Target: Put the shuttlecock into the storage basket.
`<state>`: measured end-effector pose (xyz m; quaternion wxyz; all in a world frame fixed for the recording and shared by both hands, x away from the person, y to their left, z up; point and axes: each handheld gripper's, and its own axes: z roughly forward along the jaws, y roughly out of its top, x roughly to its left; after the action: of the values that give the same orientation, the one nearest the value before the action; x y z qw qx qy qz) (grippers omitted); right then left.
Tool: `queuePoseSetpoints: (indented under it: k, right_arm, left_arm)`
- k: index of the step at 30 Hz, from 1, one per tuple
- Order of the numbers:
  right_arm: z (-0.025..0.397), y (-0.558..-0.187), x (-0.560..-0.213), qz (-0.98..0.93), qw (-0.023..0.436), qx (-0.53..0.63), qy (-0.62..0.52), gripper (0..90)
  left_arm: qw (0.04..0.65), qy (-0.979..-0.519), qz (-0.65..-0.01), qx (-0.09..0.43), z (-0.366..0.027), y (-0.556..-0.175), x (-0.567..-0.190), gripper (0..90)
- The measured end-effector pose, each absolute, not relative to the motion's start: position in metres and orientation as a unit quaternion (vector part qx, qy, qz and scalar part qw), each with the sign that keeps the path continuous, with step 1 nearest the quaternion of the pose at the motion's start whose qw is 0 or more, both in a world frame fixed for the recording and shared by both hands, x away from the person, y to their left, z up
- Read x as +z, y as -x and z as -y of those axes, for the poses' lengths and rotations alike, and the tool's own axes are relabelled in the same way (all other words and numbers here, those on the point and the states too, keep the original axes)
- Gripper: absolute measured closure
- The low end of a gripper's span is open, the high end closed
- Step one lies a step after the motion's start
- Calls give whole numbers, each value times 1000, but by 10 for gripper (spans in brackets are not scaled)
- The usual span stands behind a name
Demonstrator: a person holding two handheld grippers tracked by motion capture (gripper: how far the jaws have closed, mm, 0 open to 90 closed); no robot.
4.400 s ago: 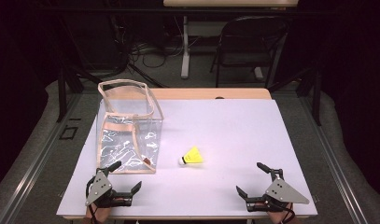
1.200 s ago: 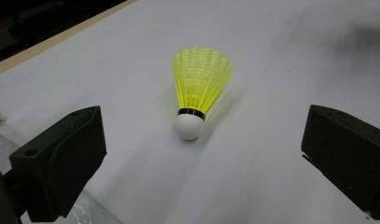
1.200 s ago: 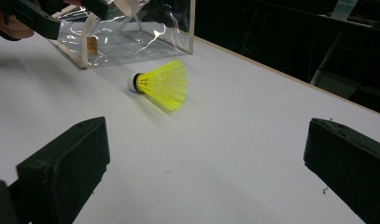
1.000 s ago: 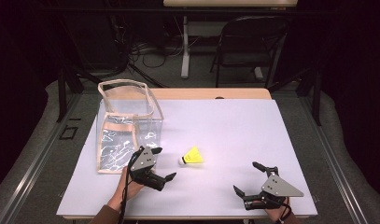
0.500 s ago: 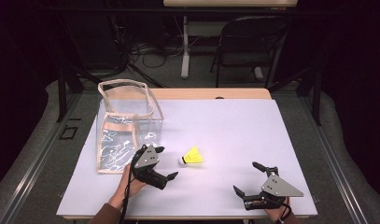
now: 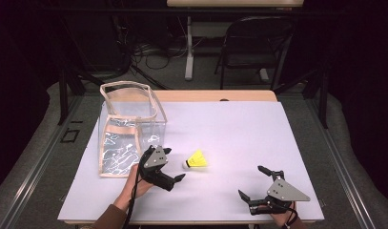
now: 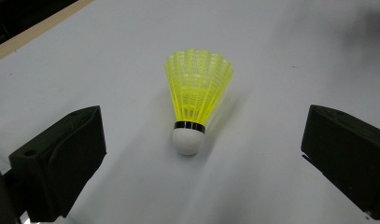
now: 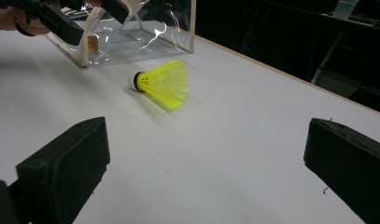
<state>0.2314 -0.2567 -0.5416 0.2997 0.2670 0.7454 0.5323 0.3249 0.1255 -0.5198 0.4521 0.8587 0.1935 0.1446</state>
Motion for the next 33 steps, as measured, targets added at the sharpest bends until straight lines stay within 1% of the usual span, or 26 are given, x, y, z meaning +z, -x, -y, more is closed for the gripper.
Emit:
queuePoseSetpoints:
  k: [23,33]
  right_arm:
    - [256,-231,-542,-746,299,532,-267,0]
    - [257,-231,-542,-748,297,531,-267,0]
  left_arm:
    - [419,-875,-198,139,-108,-339,-515,0]
    - [397,-885,-194,145,-98,-344,-517,0]
